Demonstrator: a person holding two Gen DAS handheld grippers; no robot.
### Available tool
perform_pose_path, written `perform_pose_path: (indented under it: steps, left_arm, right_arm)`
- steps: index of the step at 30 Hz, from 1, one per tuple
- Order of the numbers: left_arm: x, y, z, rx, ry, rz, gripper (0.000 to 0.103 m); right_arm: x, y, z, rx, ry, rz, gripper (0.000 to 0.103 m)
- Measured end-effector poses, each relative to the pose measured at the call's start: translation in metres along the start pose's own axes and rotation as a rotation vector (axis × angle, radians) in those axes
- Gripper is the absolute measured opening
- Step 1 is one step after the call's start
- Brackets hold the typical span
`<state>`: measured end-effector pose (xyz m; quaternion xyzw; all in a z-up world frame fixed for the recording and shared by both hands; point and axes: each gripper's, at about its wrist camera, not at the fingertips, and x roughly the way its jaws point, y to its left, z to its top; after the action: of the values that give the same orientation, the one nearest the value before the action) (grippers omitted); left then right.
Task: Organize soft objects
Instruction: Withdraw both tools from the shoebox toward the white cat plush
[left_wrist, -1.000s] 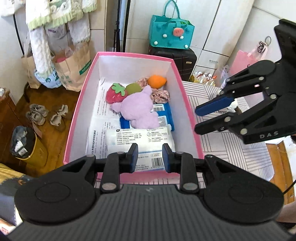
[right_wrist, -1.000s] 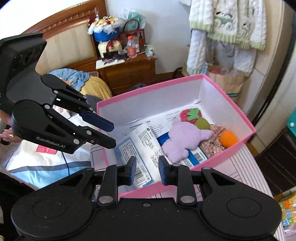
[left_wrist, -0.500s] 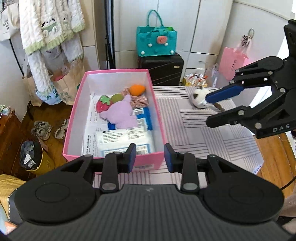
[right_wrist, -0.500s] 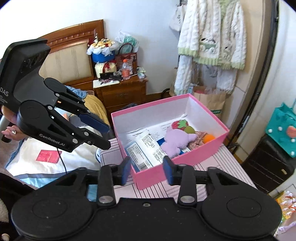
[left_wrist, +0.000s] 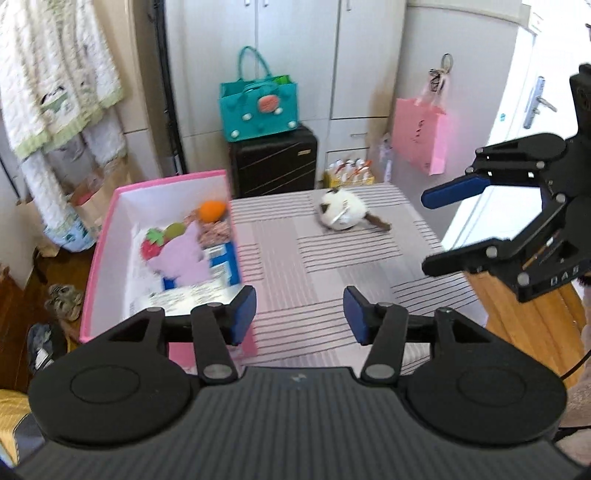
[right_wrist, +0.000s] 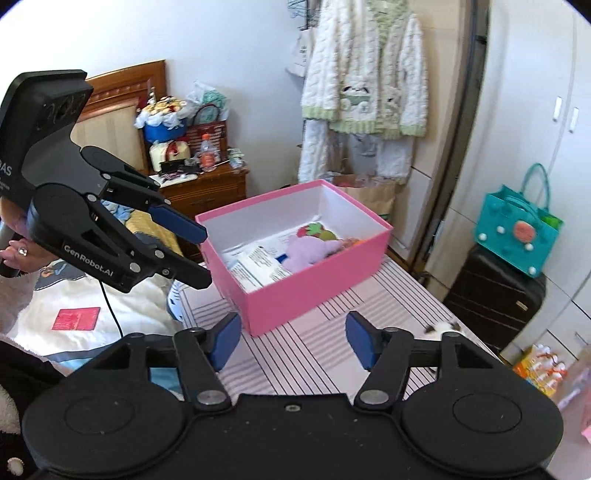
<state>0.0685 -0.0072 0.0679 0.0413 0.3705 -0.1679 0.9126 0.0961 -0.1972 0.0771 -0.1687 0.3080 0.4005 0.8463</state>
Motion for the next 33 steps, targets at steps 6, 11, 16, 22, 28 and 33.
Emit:
perform_pose_path:
  steps: [6, 11, 16, 22, 28, 33]
  left_arm:
    - [0.022, -0.019, 0.017, 0.016, -0.015, -0.039, 0.058]
    - [0.048, -0.031, 0.035, 0.013, -0.019, -0.065, 0.062]
    - [0.076, -0.050, 0.044, 0.052, -0.076, -0.064, 0.072]
    - [0.114, -0.064, 0.053, 0.069, -0.093, -0.093, 0.075]
    - [0.159, -0.070, 0.060, 0.031, -0.086, -0.115, 0.078]
    - [0.197, -0.068, 0.060, -0.027, -0.078, -0.089, 0.084]
  right_arm:
    - [-0.016, -0.021, -0.025, 0.038, -0.022, -0.031, 0.074]
    - [-0.018, -0.042, -0.042, 0.082, -0.042, -0.048, 0.079]
    - [-0.005, -0.073, -0.063, 0.121, -0.048, -0.055, 0.079]
    - [0.018, -0.109, -0.086, 0.124, -0.064, -0.068, 0.079]
    - [0.045, -0.143, -0.106, 0.118, -0.100, -0.067, 0.079]
    - [0.075, -0.165, -0.119, 0.082, -0.125, -0.090, 0.080]
